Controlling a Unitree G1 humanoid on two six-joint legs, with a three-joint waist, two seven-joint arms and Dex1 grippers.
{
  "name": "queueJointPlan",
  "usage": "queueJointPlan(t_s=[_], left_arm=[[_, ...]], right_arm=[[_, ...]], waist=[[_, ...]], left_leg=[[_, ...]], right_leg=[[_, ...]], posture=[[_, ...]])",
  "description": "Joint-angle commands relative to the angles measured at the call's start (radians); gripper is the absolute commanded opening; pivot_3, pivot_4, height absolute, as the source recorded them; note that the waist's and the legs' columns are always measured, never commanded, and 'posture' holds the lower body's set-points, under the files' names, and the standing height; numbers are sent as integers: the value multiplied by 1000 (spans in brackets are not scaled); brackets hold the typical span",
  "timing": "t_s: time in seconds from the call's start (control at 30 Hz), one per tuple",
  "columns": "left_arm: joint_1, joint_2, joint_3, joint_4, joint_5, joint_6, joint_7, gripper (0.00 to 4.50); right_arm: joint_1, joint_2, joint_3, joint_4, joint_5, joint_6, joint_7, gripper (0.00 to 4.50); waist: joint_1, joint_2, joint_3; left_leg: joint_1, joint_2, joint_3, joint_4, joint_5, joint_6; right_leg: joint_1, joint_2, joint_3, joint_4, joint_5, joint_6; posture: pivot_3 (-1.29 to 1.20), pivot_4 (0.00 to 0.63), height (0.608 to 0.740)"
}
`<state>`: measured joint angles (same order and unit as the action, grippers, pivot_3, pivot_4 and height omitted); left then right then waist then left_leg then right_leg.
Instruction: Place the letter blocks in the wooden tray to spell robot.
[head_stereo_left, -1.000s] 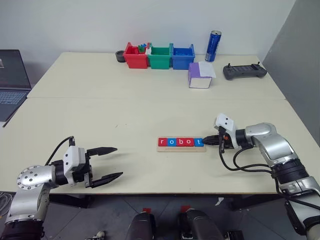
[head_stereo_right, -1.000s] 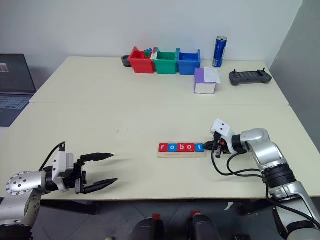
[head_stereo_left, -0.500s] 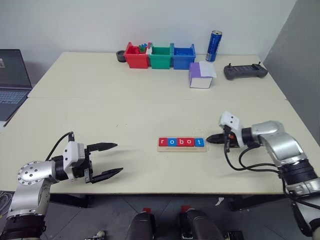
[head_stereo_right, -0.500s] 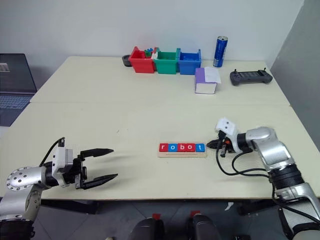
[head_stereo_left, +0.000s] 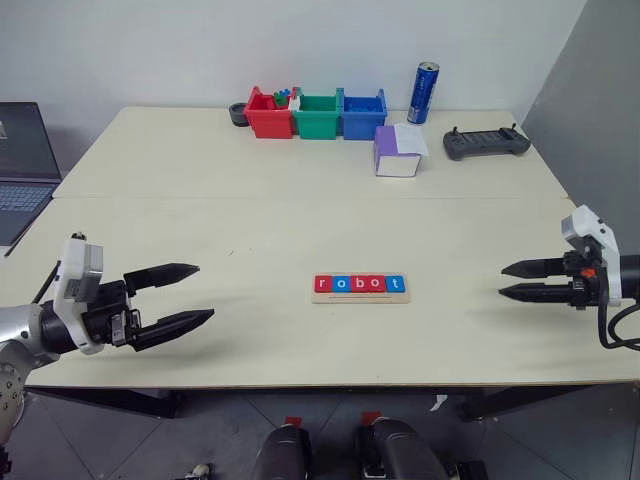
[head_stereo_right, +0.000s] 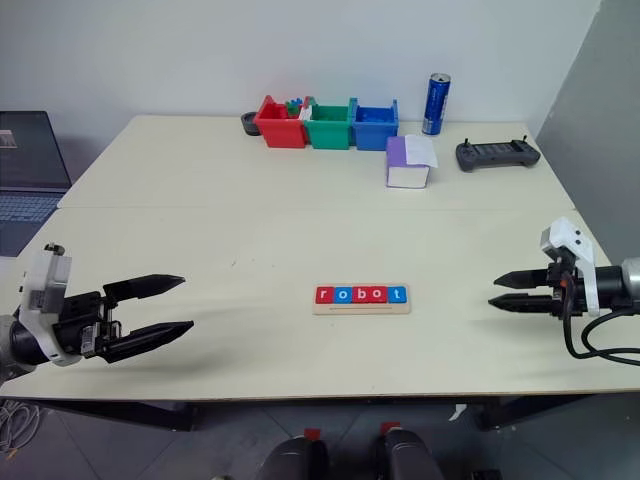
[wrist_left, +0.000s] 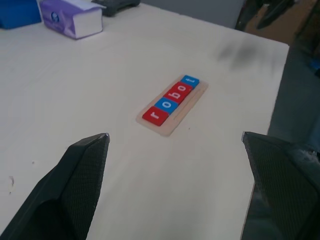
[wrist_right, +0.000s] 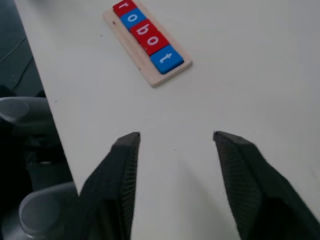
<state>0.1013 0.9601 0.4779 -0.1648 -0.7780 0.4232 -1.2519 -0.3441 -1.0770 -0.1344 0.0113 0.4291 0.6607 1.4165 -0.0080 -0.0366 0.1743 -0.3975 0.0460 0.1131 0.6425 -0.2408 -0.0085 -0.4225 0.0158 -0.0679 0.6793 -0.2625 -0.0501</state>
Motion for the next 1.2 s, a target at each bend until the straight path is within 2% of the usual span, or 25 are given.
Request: queueJointPlan(t_s=[0.03, 0.1, 0.13, 0.3, 0.57, 0.9, 1.2], left_arm=[[-21, 19, 26, -28, 10, -2, -3, 4500], [-26, 15, 21, -29, 20, -6, -7, 4500], [-23, 12, 19, -31, 32, -15, -6, 4500], [-2, -13, 5, -9, 127, -120, -18, 4500], [-11, -32, 24, 13, 128, -148, -37, 4500], [-62, -90, -2, 42, 120, -203, -30, 4500], [-74, -98, -24, 45, 160, -222, -2, 4500]], right_arm=[[-38, -6, 4, -3, 25, -10, 16, 3669], [-39, -7, 9, -11, 35, -9, 24, 4398], [-38, -10, 9, -9, 38, -10, 26, 4457], [-50, -19, 16, 21, 27, -34, 30, 4457], [-117, 12, 40, 34, 39, -61, 29, 4457], [-108, 74, 71, 32, 32, -96, 9, 4457], [-113, 87, 83, 23, 37, -97, 11, 4457]], waist=[[3, 0, 0], [6, 0, 0], [7, 0, 0], [7, 0, 0], [7, 0, 0], [7, 0, 0], [6, 0, 0]], left_leg=[[-1, 0, 0, 0, 0, 0], [-2, 0, 0, 0, 0, 0], [-2, 0, 0, 0, 0, 0], [-3, -1, 0, 0, 0, 0], [-2, 0, 0, 0, 0, 0], [-2, 0, 0, 1, 0, 0], [-2, -1, 0, 0, 0, 0]], right_leg=[[0, 0, 0, 0, 0, 0], [-1, 0, 0, 0, 0, 0], [-1, 0, 0, -1, 0, 0], [-1, 0, 1, -2, -1, -1], [-1, 0, 0, -1, -1, -1], [-1, 0, 0, 0, -1, -1], [-1, 0, 0, 0, -1, -1]], posture=[[0, 150, 740], [0, 150, 740], [0, 150, 740], [0, 150, 740], [0, 150, 740], [0, 150, 740], [0, 150, 740]])
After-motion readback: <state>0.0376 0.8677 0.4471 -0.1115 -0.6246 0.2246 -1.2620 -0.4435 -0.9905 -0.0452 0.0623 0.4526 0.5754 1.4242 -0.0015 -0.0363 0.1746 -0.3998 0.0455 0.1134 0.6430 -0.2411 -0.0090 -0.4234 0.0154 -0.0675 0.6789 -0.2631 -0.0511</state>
